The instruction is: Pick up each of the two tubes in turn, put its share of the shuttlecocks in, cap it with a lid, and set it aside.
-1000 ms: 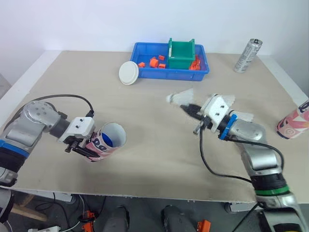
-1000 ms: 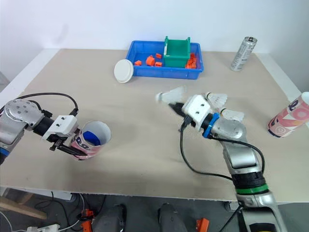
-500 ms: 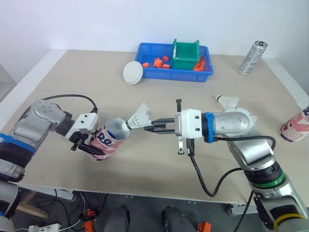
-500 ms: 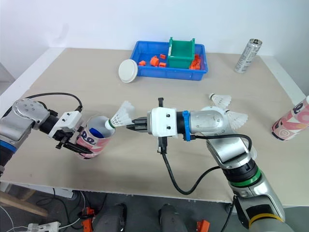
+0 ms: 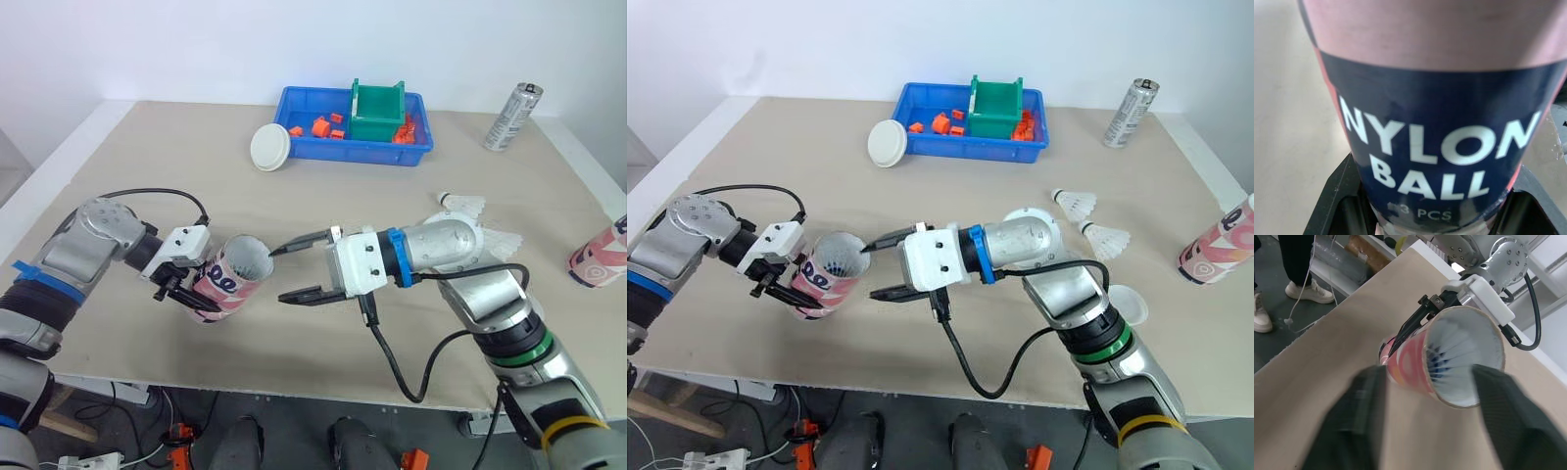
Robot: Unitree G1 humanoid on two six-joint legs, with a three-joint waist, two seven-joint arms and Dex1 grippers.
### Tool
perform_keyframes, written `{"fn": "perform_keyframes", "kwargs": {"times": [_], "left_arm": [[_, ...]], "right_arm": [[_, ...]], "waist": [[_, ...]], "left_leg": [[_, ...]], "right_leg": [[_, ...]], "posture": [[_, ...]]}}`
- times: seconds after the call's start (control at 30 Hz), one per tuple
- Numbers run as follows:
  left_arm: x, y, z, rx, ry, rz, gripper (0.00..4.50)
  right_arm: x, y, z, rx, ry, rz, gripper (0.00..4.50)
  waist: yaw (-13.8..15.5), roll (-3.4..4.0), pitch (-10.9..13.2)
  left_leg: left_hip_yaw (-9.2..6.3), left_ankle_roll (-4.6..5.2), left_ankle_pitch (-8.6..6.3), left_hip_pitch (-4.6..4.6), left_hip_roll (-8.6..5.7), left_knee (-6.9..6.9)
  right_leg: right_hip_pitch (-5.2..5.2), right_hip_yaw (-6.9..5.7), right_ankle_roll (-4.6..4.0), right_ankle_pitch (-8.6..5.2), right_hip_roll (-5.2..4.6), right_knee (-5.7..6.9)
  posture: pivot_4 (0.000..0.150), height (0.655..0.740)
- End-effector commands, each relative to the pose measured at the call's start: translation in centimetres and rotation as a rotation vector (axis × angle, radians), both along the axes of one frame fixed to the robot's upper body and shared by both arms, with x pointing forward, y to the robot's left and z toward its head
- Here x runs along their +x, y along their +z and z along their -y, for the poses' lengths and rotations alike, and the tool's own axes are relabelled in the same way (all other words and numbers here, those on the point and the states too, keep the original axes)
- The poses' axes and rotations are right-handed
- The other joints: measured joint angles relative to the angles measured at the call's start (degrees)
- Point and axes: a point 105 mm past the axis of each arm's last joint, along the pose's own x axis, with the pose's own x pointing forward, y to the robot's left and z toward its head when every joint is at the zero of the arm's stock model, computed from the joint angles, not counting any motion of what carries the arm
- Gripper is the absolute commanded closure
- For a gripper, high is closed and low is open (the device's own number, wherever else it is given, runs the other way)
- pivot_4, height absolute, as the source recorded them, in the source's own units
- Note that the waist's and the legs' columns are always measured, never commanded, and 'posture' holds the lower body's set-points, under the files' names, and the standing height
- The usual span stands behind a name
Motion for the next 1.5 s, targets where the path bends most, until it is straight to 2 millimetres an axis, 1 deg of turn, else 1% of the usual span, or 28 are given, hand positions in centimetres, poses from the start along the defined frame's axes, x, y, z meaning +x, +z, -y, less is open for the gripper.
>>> {"fn": "perform_keyframes", "kwargs": {"times": [0.03,0.1,0.17,0.23,0.27,0.37,0.43,0.53,0.57,0.63,0.73,0.8,0.9,1.1,1.2,1.3,1.5], "left_arm": [[-0.3,-0.1,1.1,-0.015,-0.038,-0.010,2.29],[-0.3,-0.1,1.5,-0.021,-0.050,-0.008,2.29],[-0.2,0.1,2.0,-0.029,-0.062,-0.006,2.29],[-0.2,0.2,2.5,-0.037,-0.071,-0.004,2.29],[-0.2,0.2,2.7,-0.037,-0.075,-0.006,2.29],[-0.3,0.1,2.8,-0.027,-0.081,-0.010,2.29],[-0.3,-0.1,2.6,-0.013,-0.081,-0.010,2.29],[-0.2,-0.3,2.3,0.018,-0.079,-0.013,2.29],[-0.1,-0.3,2.3,0.024,-0.080,-0.012,2.29],[0.0,-0.3,2.3,0.026,-0.080,-0.011,2.29],[0.1,-0.2,2.2,0.031,-0.081,-0.010,2.29],[0.1,-0.3,2.1,0.037,-0.081,-0.011,2.29],[0.0,-0.3,2.0,0.038,-0.080,-0.013,2.29],[0.0,-0.2,1.8,0.037,-0.075,-0.013,2.29],[0.0,-0.2,2.0,0.031,-0.078,-0.015,2.29],[0.0,-0.1,2.1,0.024,-0.082,-0.016,2.29],[0.1,-0.1,2.4,0.018,-0.087,-0.013,2.29]], "right_arm": [[0.7,2.5,1.6,0.063,-0.059,-0.010,1.32],[2.0,4.6,3.1,0.180,-0.149,-0.042,1.32],[3.2,6.6,5.2,0.316,-0.248,-0.084,1.32],[4.8,7.7,8.2,0.438,-0.393,-0.096,1.32],[5.5,8.0,10.2,0.496,-0.477,-0.112,1.32],[6.5,7.6,15.3,0.609,-0.689,-0.129,1.32],[6.4,6.7,18.4,0.650,-0.814,-0.136,1.32],[6.1,5.0,24.2,0.708,-1.051,-0.118,1.32],[6.0,4.7,25.6,0.725,-1.109,-0.111,1.32],[5.8,3.9,27.8,0.747,-1.193,-0.109,1.32],[5.9,1.9,29.3,0.736,-1.283,-0.126,1.32],[6.0,0.1,29.7,0.697,-1.330,-0.143,1.32],[5.9,-2.1,30.1,0.654,-1.391,-0.154,1.32],[5.2,-5.0,28.4,0.590,-1.382,-0.234,1.32],[5.1,-5.7,28.7,0.586,-1.405,-0.240,1.32],[5.6,-6.0,28.7,0.581,-1.402,-0.251,1.32],[7.4,-6.9,28.3,0.572,-1.399,-0.283,1.32]], "waist": [[0.02,-0.01,0.00],[0.01,-0.01,0.00],[0.15,-0.02,0.01],[0.17,-0.02,0.01],[0.18,-0.03,0.01],[0.21,-0.05,0.02],[0.20,-0.05,0.02],[-0.17,0.00,0.02],[-0.22,0.00,0.02],[-0.31,0.00,0.02],[-0.36,0.00,0.02],[-0.42,0.01,0.01],[-0.46,0.01,0.01],[-0.46,0.01,0.01],[-0.46,0.01,0.01],[-0.46,0.01,0.01],[-0.49,0.01,0.01]], "left_leg": [[-0.01,0.00,0.00,-0.02,0.00,0.00],[0.00,0.00,0.00,-0.04,-0.02,0.00],[-0.02,0.00,0.00,-0.05,-0.03,0.00],[-0.02,-0.01,0.01,-0.06,-0.03,0.00],[-0.02,-0.01,0.01,-0.07,-0.03,0.00],[-0.03,-0.01,0.01,-0.12,-0.03,-0.03],[-0.01,-0.01,0.01,-0.12,-0.04,-0.11],[0.01,0.01,-0.01,-0.11,-0.04,-0.18],[0.00,0.01,-0.01,-0.12,-0.03,-0.18],[0.06,0.01,-0.01,-0.11,-0.05,-0.14],[0.08,0.02,0.00,-0.07,-0.04,-0.14],[0.09,0.09,0.04,-0.01,-0.02,-0.14],[0.09,0.17,0.09,0.00,0.00,-0.14],[0.13,0.18,0.10,-0.02,0.00,-0.16],[0.13,0.18,0.10,-0.02,0.00,-0.16],[0.14,0.18,0.10,-0.01,0.00,-0.16],[0.14,0.18,0.10,0.00,0.00,-0.16]], "right_leg": [[0.00,-0.01,0.00,0.00,0.00,0.00],[0.00,-0.01,0.00,0.00,-0.03,-0.01],[0.01,-0.02,-0.02,0.01,-0.03,-0.01],[0.01,-0.03,-0.24,0.14,-0.04,-0.01],[0.00,-0.03,-0.34,0.20,-0.04,-0.01],[-0.02,-0.05,-0.36,0.18,-0.03,-0.03],[-0.06,-0.04,-0.38,0.15,-0.04,-0.03],[-0.14,0.01,-0.41,0.14,-0.01,0.01],[-0.14,0.00,-0.41,0.14,0.01,0.01],[-0.12,0.06,-0.39,0.14,-0.01,-0.01],[-0.11,0.08,-0.34,0.13,0.01,0.00],[-0.10,0.09,-0.20,0.06,0.06,0.00],[-0.10,0.10,-0.07,0.05,0.09,0.01],[-0.11,0.15,-0.05,0.04,0.09,0.01],[-0.11,0.15,-0.05,0.04,0.09,0.00],[-0.11,0.15,-0.04,0.05,0.09,0.00],[-0.10,0.15,-0.04,0.05,0.09,0.00]], "posture": [[0.150,0.7384],[0.150,0.7384],[0.150,0.7384],[0.150,0.7384],[0.150,0.7384],[0.150,0.7384],[0.150,0.7384],[0.150,0.7384],[0.150,0.7384],[0.150,0.7384],[0.150,0.7384],[0.150,0.7384],[0.150,0.7384],[0.150,0.7384],[0.150,0.7384],[0.150,0.7384],[0.150,0.7384]]}}
